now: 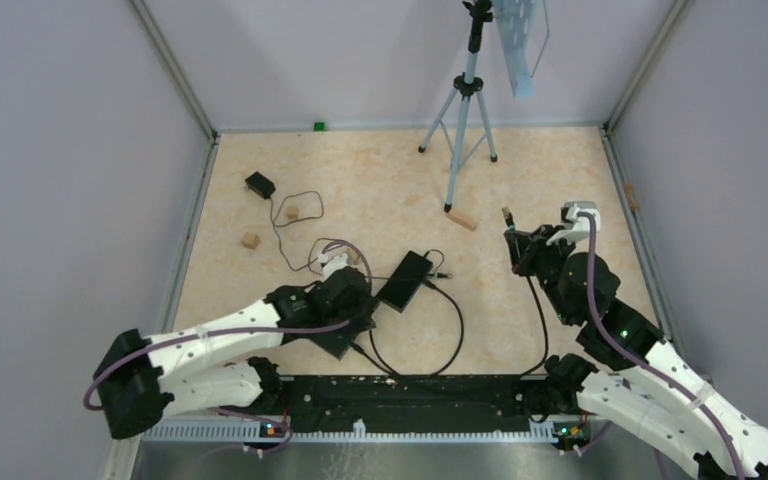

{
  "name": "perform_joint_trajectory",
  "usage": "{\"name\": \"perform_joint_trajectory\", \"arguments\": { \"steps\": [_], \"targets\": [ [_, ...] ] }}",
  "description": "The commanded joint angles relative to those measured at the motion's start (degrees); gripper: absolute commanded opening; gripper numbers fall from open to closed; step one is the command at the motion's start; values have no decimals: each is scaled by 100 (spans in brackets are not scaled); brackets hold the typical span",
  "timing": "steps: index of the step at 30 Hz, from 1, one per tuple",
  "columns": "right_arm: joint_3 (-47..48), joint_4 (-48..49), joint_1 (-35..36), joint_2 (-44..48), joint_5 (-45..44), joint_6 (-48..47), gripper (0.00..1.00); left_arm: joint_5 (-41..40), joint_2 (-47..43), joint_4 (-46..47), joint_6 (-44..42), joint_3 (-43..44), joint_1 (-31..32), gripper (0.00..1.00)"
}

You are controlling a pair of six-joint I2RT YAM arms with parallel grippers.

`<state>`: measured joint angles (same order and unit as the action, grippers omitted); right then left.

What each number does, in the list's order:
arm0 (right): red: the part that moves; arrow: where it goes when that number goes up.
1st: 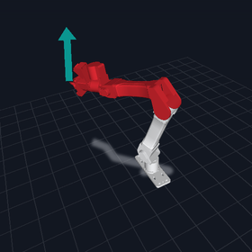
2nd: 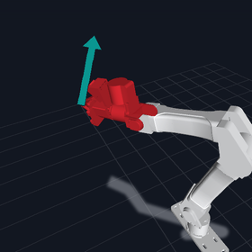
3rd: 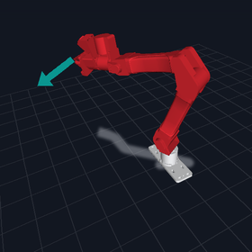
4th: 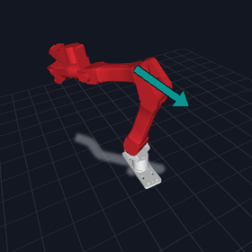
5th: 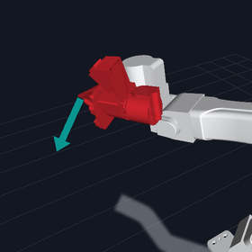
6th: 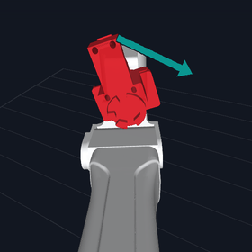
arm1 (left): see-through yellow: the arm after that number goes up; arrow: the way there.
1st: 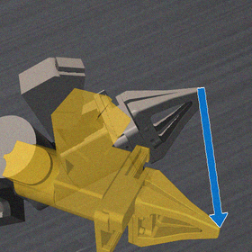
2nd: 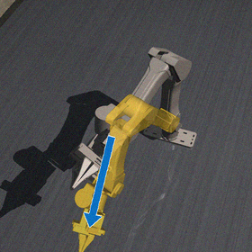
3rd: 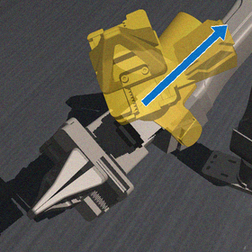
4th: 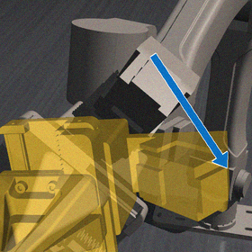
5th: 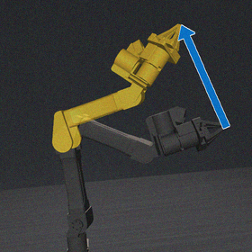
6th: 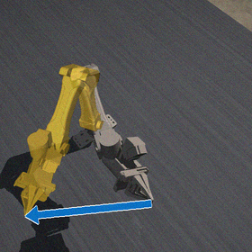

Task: Insert the plug into the switch port
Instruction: Insert the connector into the switch port.

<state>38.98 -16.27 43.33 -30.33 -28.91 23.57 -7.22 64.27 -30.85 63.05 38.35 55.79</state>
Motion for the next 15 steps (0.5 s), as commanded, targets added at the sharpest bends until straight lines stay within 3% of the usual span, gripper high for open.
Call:
{"name": "perform_joint_trajectory", "arguments": {
  "steps": [1,6,11,15],
  "targets": [
    [-36,383,32,-123,242,-49,0,-476,-1170,-205,1240,-400,19,0],
    [-73,467,34,-207,378,38,0,-906,-2100,-644,1631,-566,20,0],
    [-101,500,33,-257,435,99,0,-1090,-2477,-1212,1818,-560,15,0],
    [-99,486,31,-272,484,112,0,-784,-2481,-1828,1845,-499,20,0]
  ]
}}
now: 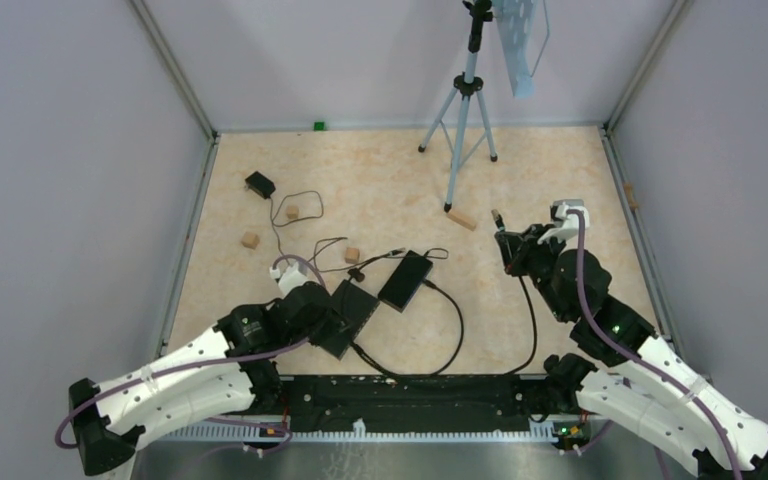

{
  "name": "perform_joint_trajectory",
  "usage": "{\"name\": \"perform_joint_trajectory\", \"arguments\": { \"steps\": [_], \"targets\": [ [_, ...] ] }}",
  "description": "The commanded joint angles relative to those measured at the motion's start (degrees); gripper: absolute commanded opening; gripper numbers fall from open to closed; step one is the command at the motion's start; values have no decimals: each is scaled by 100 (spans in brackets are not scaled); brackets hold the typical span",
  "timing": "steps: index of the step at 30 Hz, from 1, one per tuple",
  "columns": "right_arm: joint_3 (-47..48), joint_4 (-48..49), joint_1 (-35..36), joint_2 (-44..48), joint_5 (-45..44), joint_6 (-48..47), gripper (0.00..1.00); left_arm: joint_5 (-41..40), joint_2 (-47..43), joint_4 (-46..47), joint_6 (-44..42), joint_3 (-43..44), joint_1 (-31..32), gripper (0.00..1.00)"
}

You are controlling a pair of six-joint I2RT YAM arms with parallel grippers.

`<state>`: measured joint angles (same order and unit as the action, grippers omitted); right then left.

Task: Insert the plug into the switch port
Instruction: Insert the connector into the switch port.

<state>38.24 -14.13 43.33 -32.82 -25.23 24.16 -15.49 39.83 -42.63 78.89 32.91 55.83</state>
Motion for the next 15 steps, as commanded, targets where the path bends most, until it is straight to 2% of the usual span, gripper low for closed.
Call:
{"name": "perform_joint_trajectory", "arguments": {
  "steps": [1,7,13,15],
  "targets": [
    [-27,266,34,-18,109,53,0,191,-29,-797,227,65,15,0],
    [-112,315,32,-27,131,60,0,1092,-350,-1363,-142,122,14,0],
    [-200,411,34,-68,208,94,0,934,-1012,-2536,103,369,12,0],
    [-188,465,32,-127,250,53,0,800,-1299,-2631,328,284,15,0]
  ]
}}
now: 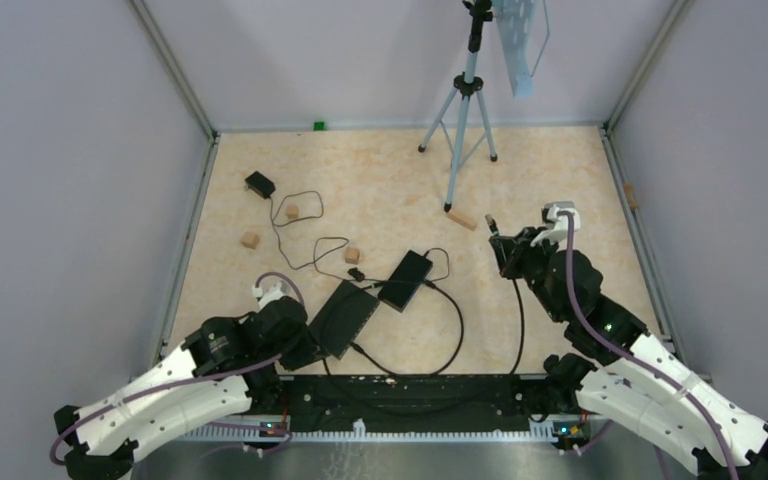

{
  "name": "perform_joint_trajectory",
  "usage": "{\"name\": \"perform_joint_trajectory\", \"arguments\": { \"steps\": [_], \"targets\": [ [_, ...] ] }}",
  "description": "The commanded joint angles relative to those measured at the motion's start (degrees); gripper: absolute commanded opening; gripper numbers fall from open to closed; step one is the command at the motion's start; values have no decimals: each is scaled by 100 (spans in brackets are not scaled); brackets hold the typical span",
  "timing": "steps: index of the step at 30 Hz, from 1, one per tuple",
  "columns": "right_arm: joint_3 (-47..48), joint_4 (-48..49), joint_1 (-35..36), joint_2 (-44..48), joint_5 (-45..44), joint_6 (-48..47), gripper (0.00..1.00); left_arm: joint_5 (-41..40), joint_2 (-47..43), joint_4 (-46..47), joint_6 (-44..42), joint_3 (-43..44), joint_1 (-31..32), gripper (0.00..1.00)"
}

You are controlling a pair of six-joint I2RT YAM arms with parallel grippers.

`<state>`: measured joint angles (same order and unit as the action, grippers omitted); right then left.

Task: Insert the plug into the switch port
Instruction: Insert the connector into the switch port.

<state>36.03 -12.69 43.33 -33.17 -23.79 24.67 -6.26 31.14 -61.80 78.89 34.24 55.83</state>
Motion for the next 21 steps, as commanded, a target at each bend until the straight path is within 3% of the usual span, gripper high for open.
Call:
{"name": "perform_joint_trajectory", "arguments": {
  "steps": [1,5,12,18,21],
  "targets": [
    [51,342,28,-131,136,-23,0,-213,-541,-711,443,112,11,0],
    [140,358,26,-265,177,-113,0,-689,-681,-711,819,36,14,0],
    [193,300,35,-639,397,-296,0,-2440,-113,-729,1247,369,15,0],
    [141,482,32,-787,540,-191,0,-2393,-434,-1094,2514,-46,15,0],
    [72,530,35,-788,625,-155,0,-2349,-999,-1036,2663,-398,15,11]
  ]
}}
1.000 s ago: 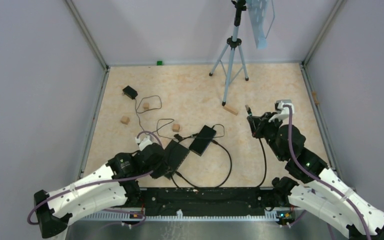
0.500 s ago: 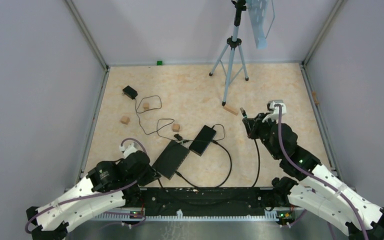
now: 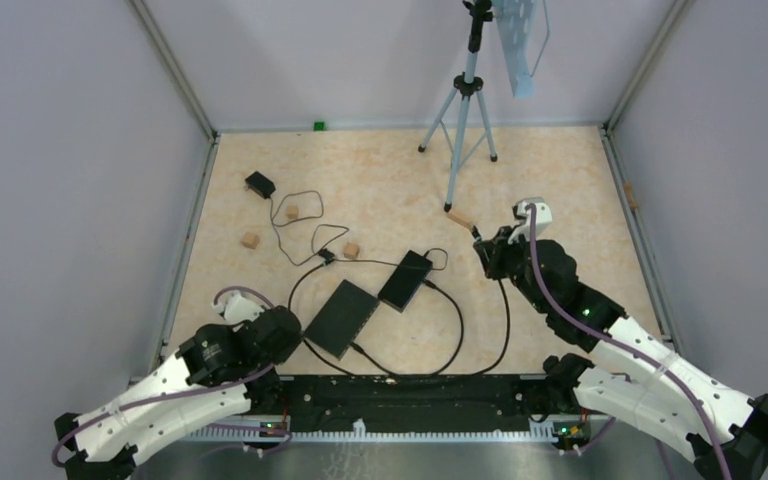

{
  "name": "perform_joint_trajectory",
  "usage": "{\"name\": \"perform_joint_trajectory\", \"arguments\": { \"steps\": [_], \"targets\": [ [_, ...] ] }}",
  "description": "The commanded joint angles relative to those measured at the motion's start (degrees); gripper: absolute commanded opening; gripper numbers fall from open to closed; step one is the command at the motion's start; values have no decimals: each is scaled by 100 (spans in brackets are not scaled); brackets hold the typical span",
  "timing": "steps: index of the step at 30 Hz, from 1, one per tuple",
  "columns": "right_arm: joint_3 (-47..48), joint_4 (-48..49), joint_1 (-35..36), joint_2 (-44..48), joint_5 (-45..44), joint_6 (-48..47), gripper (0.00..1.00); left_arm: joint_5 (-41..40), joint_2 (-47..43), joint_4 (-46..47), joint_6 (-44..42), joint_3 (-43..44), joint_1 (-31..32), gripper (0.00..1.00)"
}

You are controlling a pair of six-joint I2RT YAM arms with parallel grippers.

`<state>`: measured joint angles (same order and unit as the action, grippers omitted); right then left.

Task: Insert the plug into the switch port
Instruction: Insert the connector into the switch port.

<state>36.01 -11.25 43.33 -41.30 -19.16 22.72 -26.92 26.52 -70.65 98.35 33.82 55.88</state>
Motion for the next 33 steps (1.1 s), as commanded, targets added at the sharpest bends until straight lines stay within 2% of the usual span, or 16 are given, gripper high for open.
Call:
{"name": "perform_joint_trajectory", "arguments": {
  "steps": [1,4,8,11,13,16,20,22,25,28,31,33],
  "targets": [
    [47,385,26,32,160,28,0,-264,-693,-34,639,-461,9,16],
    [3,371,25,2,127,-39,0,-57,-731,334,371,-657,10,35],
    [23,299,29,-51,156,-107,0,437,-143,813,61,-859,6,60],
    [15,255,29,-62,212,-158,0,553,207,873,-28,-785,11,74],
    [-56,285,34,-69,333,-364,0,393,277,737,-100,-605,11,80],
    [-195,360,27,-125,639,-890,0,-96,264,582,-373,-242,11,82],
    [-441,537,32,-202,1393,-1737,0,-970,280,1486,-1729,89,11,90],
    [-554,649,28,-210,2019,-2200,0,-996,347,2582,-2922,153,11,89],
    [-716,867,30,-277,2893,-2823,0,-467,621,4145,-4575,95,10,76],
    [-850,1069,33,-430,3367,-2920,0,250,1111,5148,-5320,22,2,70],
    [-884,1081,35,-698,3522,-2916,0,1105,1758,6034,-5765,-85,-23,68],
    [-885,1223,35,-907,3509,-2863,0,1669,2270,6627,-6014,-185,-115,62]
  ]
}}
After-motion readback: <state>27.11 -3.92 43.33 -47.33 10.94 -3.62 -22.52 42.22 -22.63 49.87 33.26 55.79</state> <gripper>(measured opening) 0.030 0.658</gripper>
